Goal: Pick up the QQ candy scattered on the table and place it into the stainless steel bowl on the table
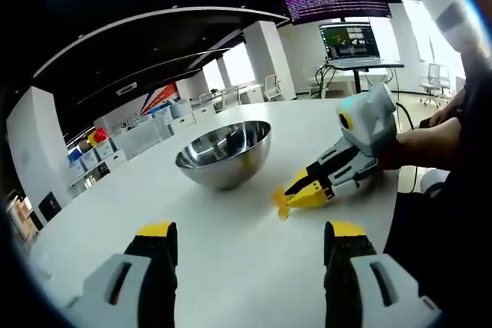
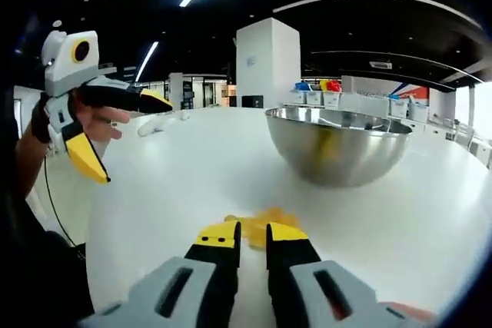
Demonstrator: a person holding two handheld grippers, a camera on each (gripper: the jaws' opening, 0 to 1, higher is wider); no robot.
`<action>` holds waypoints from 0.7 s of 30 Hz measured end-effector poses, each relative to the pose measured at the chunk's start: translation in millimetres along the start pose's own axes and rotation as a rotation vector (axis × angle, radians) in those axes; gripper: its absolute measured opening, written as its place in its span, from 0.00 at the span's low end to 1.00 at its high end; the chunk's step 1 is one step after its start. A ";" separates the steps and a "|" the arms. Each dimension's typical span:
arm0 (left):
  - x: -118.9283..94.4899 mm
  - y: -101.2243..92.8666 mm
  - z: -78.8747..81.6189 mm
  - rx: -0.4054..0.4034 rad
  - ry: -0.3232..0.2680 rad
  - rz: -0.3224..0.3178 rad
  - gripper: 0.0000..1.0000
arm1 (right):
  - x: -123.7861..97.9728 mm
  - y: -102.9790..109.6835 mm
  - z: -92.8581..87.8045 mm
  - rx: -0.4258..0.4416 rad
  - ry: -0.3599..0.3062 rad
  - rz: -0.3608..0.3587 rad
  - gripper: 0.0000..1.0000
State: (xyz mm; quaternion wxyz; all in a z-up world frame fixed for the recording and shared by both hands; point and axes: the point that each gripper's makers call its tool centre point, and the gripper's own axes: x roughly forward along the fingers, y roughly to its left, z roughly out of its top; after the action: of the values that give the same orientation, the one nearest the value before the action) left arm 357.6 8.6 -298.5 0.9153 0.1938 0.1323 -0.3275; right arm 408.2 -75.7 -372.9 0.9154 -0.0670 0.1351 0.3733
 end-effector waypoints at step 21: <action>2.2 -0.7 -0.8 -0.002 0.002 -0.007 0.78 | -11.2 2.2 8.7 -0.024 -0.045 0.000 0.05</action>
State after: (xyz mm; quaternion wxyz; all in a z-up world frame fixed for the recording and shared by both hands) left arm 358.7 7.2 -300.2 0.9142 0.1926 0.1342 -0.3305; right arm 400.7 -79.6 -361.3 0.9173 -0.0696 0.1101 0.3763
